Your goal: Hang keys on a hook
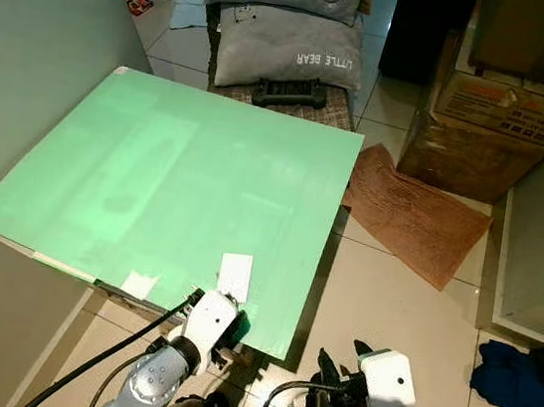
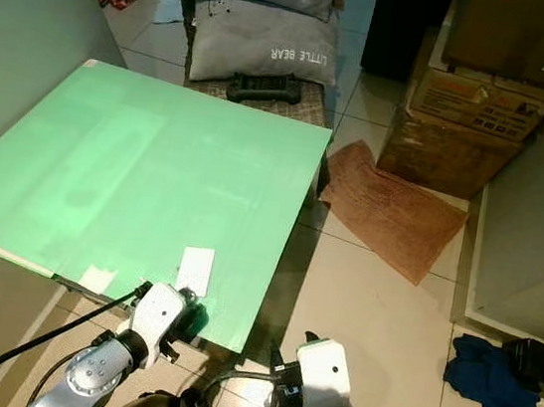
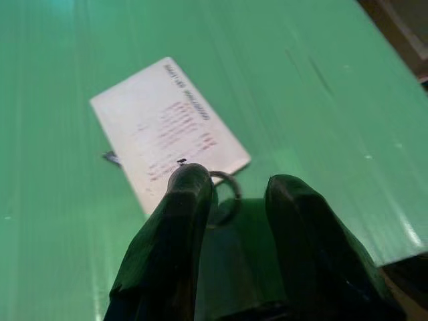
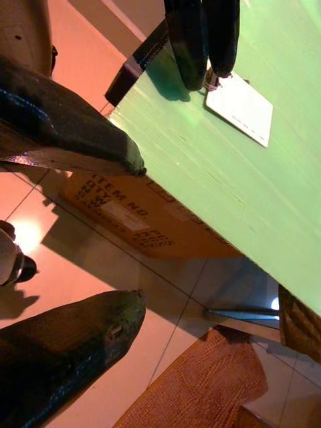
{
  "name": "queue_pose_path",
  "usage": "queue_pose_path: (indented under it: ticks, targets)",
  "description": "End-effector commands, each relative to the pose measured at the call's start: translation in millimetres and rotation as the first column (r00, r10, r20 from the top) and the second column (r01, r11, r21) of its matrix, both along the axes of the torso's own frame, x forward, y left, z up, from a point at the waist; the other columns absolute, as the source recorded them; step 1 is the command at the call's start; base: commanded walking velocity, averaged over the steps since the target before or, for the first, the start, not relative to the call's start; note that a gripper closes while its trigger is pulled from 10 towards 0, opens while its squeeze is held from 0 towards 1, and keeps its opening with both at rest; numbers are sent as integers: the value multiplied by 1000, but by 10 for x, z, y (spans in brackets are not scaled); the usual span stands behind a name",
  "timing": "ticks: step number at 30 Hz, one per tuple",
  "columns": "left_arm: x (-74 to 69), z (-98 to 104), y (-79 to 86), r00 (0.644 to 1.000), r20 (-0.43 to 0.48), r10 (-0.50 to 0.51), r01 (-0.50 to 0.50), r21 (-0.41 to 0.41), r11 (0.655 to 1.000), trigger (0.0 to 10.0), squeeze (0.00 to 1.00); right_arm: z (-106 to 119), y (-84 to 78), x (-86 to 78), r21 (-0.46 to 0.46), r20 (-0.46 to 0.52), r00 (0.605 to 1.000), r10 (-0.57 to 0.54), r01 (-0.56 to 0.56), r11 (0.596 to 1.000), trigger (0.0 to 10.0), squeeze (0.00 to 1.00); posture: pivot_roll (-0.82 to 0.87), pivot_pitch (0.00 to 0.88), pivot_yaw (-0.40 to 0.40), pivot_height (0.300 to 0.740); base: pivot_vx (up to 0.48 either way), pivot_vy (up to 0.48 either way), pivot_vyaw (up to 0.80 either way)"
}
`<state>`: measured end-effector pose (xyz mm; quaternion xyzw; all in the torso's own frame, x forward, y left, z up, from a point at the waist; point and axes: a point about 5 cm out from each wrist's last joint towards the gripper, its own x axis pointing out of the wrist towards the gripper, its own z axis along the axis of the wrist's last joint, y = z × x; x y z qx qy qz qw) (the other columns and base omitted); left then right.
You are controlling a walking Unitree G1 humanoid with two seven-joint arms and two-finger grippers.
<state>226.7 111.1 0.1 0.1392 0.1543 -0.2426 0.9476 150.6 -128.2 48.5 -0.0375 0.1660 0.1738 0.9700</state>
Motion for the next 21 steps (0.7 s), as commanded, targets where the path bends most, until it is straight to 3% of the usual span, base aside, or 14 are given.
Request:
queue_pose_path:
  ticks: [1,21]
  targets:
    - [-72,-50,39,1000,-19,19,-19,15,1000,10000,0,-11,21,-41,4,-7,1000,10,-10,1000,10000,0,-267,262,126,740,0,0,0]
    - [-149,-203,-18,993,-80,85,-82,38,996,10000,0,-17,9,-28,-4,3,1000,3,-3,1000,10000,0,-272,264,121,740,0,0,0]
